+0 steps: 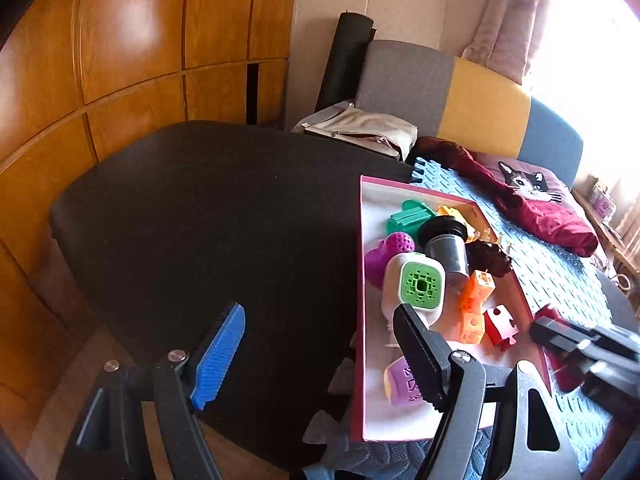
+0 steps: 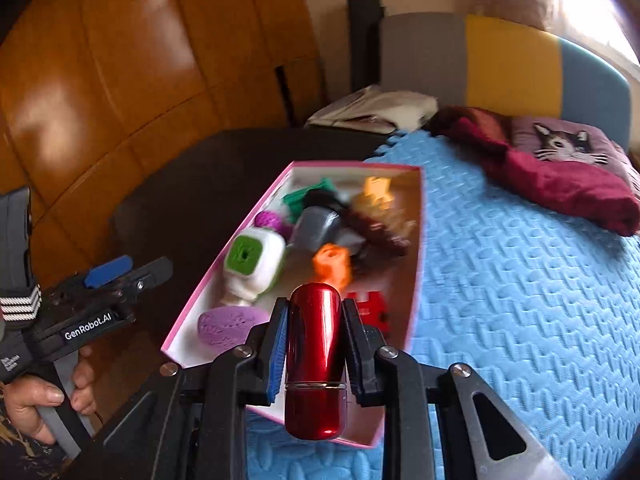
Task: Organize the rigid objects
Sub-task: 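Carry the red tube over the tray with the right gripper, then lower the red tube into the tray and open the right gripper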
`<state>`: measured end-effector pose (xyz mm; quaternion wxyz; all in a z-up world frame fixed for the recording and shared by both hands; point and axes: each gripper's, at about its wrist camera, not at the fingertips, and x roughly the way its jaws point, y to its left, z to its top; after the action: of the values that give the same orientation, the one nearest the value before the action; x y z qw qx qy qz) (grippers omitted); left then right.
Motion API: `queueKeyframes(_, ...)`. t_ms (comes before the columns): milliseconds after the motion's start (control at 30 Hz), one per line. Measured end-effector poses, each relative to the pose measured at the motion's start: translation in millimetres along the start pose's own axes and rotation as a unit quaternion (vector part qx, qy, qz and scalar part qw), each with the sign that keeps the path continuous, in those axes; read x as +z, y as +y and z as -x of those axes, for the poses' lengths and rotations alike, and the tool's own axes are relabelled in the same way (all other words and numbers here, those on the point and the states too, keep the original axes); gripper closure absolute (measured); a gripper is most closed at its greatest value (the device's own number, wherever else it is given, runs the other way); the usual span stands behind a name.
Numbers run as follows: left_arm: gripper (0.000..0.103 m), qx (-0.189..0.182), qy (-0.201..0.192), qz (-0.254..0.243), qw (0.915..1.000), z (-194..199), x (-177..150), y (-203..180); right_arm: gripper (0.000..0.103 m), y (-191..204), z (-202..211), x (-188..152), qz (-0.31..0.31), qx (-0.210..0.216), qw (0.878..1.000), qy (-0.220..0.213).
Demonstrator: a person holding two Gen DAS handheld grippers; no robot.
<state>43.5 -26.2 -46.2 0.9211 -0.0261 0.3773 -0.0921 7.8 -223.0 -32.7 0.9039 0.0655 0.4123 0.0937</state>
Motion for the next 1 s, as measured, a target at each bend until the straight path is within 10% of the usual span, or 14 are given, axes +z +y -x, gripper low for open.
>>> queueKeyframes(600,0.017,0.006,0.001,-0.013,0.9999,1,-4,-10,0.070,3,-42,-25,0.012,-0.027,0.998,0.060)
queueKeyframes(1000,0.000,0.004,-0.030,-0.022,0.9993,29,-6,-24,0.059,-1,14,-20,-0.028,-0.087,0.995,-0.036)
